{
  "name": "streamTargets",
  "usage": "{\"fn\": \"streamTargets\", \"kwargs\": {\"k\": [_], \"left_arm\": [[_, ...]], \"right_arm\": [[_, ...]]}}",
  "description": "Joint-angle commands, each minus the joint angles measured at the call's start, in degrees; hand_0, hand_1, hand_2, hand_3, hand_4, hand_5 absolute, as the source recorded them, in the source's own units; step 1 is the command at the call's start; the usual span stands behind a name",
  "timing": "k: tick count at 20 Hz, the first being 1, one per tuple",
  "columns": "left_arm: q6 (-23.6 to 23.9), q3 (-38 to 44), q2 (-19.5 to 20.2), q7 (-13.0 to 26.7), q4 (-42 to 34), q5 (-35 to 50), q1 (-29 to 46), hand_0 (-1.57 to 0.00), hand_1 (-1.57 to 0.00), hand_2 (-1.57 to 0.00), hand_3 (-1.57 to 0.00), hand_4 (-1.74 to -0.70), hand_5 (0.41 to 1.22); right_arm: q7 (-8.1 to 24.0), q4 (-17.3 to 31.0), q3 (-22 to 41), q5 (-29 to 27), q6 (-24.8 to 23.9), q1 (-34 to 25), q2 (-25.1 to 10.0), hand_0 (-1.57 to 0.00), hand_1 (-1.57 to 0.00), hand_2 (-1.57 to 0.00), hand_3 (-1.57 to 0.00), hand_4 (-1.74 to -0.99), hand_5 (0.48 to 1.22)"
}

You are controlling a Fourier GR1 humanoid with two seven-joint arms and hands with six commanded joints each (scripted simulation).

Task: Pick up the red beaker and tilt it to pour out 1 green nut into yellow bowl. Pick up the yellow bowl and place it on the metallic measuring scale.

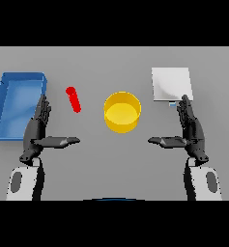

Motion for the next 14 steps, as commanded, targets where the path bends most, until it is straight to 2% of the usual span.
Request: {"fn": "streamTargets", "kwargs": {"k": [1, 6, 7, 9, 11, 14], "left_arm": [[0.1, -0.1, -0.1, 0.0, 0.0, 0.0, 0.0, 0.00, 0.00, 0.00, 0.00, -1.14, 0.660], [0.8, -0.8, -1.0, 0.4, 0.4, -1.0, -0.6, 0.00, 0.00, 0.00, 0.00, -1.14, 0.660], [0.2, -3.1, 0.7, -1.2, -3.0, -3.8, 2.3, 0.00, 0.00, 0.00, 0.00, -1.14, 0.660], [-0.5, -5.9, 2.6, -0.8, -8.6, -6.8, 5.3, 0.00, 0.00, 0.00, 0.00, -1.14, 0.660], [-0.4, -7.5, 2.9, 1.7, -10.7, -8.6, 6.3, 0.00, 0.00, 0.00, 0.00, -1.14, 0.660], [-0.8, -8.3, 3.2, 3.9, -12.1, -9.1, 7.2, 0.00, 0.00, 0.00, 0.00, -1.14, 0.652]], "right_arm": [[0.0, 0.0, 0.0, 0.0, -0.1, -0.1, 0.0, 0.00, 0.00, 0.00, 0.00, -1.071, 0.578], [0.4, 0.7, 0.2, 0.2, -0.2, -0.6, 0.4, 0.00, 0.00, 0.00, 0.00, -1.071, 0.578], [-3.6, -1.6, 2.4, 6.4, -1.8, 1.3, -2.3, 0.00, 0.00, 0.00, 0.00, -1.071, 0.578], [-6.5, -4.8, 6.1, 14.0, -3.9, 3.5, -3.7, 0.00, 0.00, 0.00, 0.00, -1.066, 0.576], [-5.6, -6.4, 6.9, 16.0, -4.3, 4.3, -4.2, 0.00, 0.00, 0.00, 0.00, -1.071, 0.581], [-4.6, -8.2, 7.3, 14.6, -2.8, 5.0, -4.2, 0.00, 0.00, 0.00, 0.00, -1.118, 0.600]]}}
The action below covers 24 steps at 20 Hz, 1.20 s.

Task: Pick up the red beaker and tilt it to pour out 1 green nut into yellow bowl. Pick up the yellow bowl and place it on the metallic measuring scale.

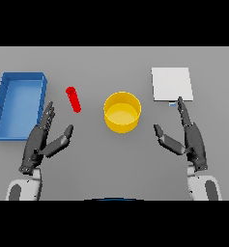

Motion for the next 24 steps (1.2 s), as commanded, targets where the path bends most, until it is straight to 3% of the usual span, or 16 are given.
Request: {"fn": "streamTargets", "kwargs": {"k": [1, 6, 14, 17, 24], "left_arm": [[-0.3, 0.2, 0.3, 1.3, 0.4, 0.2, -0.9, 0.00, 0.00, 0.00, 0.00, -1.14, 0.650], [-0.2, 2.3, -0.4, 2.0, 10.9, 0.5, -8.0, 0.00, 0.00, 0.00, 0.00, -1.16, 0.645], [-0.6, 6.4, 0.1, -4.1, 29.6, 0.6, -22.2, 0.00, 0.00, 0.00, 0.00, -1.18, 0.637], [-0.2, 6.8, 0.1, -6.4, 33.5, -0.1, -24.8, 0.00, 0.00, 0.00, 0.00, -1.20, 0.651], [2.4, 8.1, -0.3, -5.5, 41.7, -1.9, -32.6, 0.00, 0.00, 0.00, 0.00, -1.20, 0.671]], "right_arm": [[0.2, 0.4, 0.0, -0.2, 0.0, 0.0, 0.3, 0.00, 0.00, 0.00, 0.00, -1.131, 0.607], [0.0, 1.3, 0.1, -2.4, 1.8, -1.1, 1.1, 0.00, 0.00, 0.00, 0.00, -1.197, 0.627], [-0.5, 1.7, -1.0, -3.6, 2.4, -1.2, 0.3, 0.00, 0.00, 0.00, 0.00, -1.227, 0.625], [-0.6, 1.1, -0.7, -3.6, 2.4, -1.2, 0.5, 0.00, 0.00, 0.00, 0.00, -1.222, 0.627], [-0.5, 1.9, -2.1, -4.9, 2.8, -1.2, -0.3, 0.00, 0.00, 0.00, 0.00, -1.238, 0.638]]}}
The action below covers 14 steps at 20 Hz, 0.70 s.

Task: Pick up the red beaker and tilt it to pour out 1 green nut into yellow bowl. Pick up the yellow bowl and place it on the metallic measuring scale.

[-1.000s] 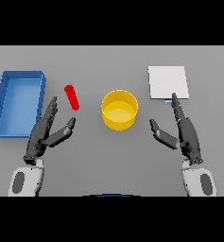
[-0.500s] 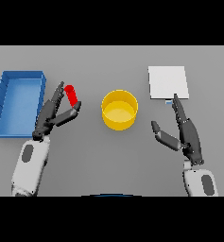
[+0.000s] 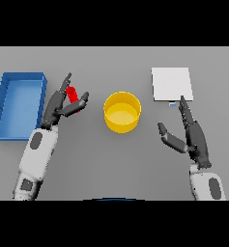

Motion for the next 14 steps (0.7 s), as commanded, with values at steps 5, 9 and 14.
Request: {"fn": "streamTargets", "kwargs": {"k": [5, 9, 14], "left_arm": [[0.6, 2.9, -1.2, -6.4, 6.7, 2.0, -3.1, 0.00, 0.00, 0.00, 0.00, -1.27, 0.700], [1.2, 5.7, -2.4, -10.1, 12.8, 3.8, -6.6, -0.08, -0.09, -0.16, -0.13, -1.36, 0.761], [7.5, 4.9, -3.5, -11.4, 15.6, -0.1, -7.6, -0.92, -0.94, -0.99, -0.98, -1.56, 1.043]], "right_arm": [[0.8, -1.1, 0.8, 0.6, -0.5, 0.5, 0.8, 0.00, 0.00, 0.00, 0.00, -1.244, 0.643], [0.6, -1.7, 1.0, 0.6, -0.6, 0.9, 1.1, 0.00, 0.00, 0.00, 0.00, -1.242, 0.645], [0.3, -1.3, 0.6, 0.6, -0.7, 1.1, 0.8, 0.00, 0.00, 0.00, 0.00, -1.239, 0.648]]}}
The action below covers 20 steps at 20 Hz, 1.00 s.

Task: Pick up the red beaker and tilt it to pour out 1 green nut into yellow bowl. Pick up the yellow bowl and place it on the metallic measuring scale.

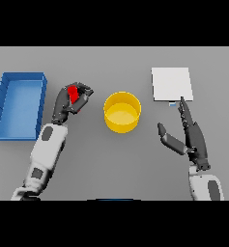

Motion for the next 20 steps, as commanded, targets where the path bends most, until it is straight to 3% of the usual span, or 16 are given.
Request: {"fn": "streamTargets", "kwargs": {"k": [1, 3, 6, 8, 10, 12, 20], "left_arm": [[0.3, -0.2, 0.1, -0.1, 1.1, -0.4, -0.9, -1.05, -1.07, -1.11, -1.06, -1.59, 1.079], [-0.1, -0.8, -0.2, -0.6, 0.2, -0.2, -0.3, -1.24, -1.25, -1.27, -1.15, -1.64, 1.130], [0.0, -0.7, -0.1, 0.5, 0.2, -0.3, -1.0, -1.40, -1.41, -1.42, -1.36, -1.54, 1.174], [-2.2, 0.4, -0.5, -1.0, -1.1, 2.4, -0.8, -1.46, -1.47, -1.47, -1.43, -1.61, 1.165], [-4.8, 1.4, -0.2, -2.0, -2.5, 5.3, -0.6, -1.50, -1.50, -1.51, -1.48, -1.66, 1.150], [-6.1, 1.4, 0.5, -1.4, -4.9, 6.9, -0.5, -1.53, -1.53, -1.53, -1.52, -1.69, 1.140], [-8.0, -2.8, 4.1, 4.7, -11.7, 3.3, -1.0, -1.56, -1.56, -1.56, -1.55, -1.72, 1.135]], "right_arm": [[-0.1, -0.5, 0.1, 0.1, 0.0, 0.3, -0.1, 0.00, 0.00, 0.00, 0.00, -1.239, 0.648], [0.6, -0.3, 0.2, 0.4, -0.3, -0.5, 0.2, 0.00, 0.00, 0.00, 0.00, -1.242, 0.650], [-0.6, 0.0, 0.0, -0.7, 0.6, -0.3, 0.0, 0.00, 0.00, 0.00, 0.00, -1.255, 0.644], [-1.3, -0.2, 0.0, -0.2, 0.4, 0.6, -0.4, 0.00, 0.00, 0.00, 0.00, -1.245, 0.642], [0.1, 0.4, 0.1, -0.1, 0.3, -0.4, 0.0, 0.00, 0.00, 0.00, 0.00, -1.246, 0.644], [-0.6, 0.0, -0.3, -0.3, 0.2, -0.6, -0.4, 0.00, 0.00, 0.00, 0.00, -1.236, 0.644], [-2.7, 0.3, 0.1, 1.6, -0.1, -0.6, -1.4, 0.00, 0.00, 0.00, 0.00, -1.219, 0.660]]}}
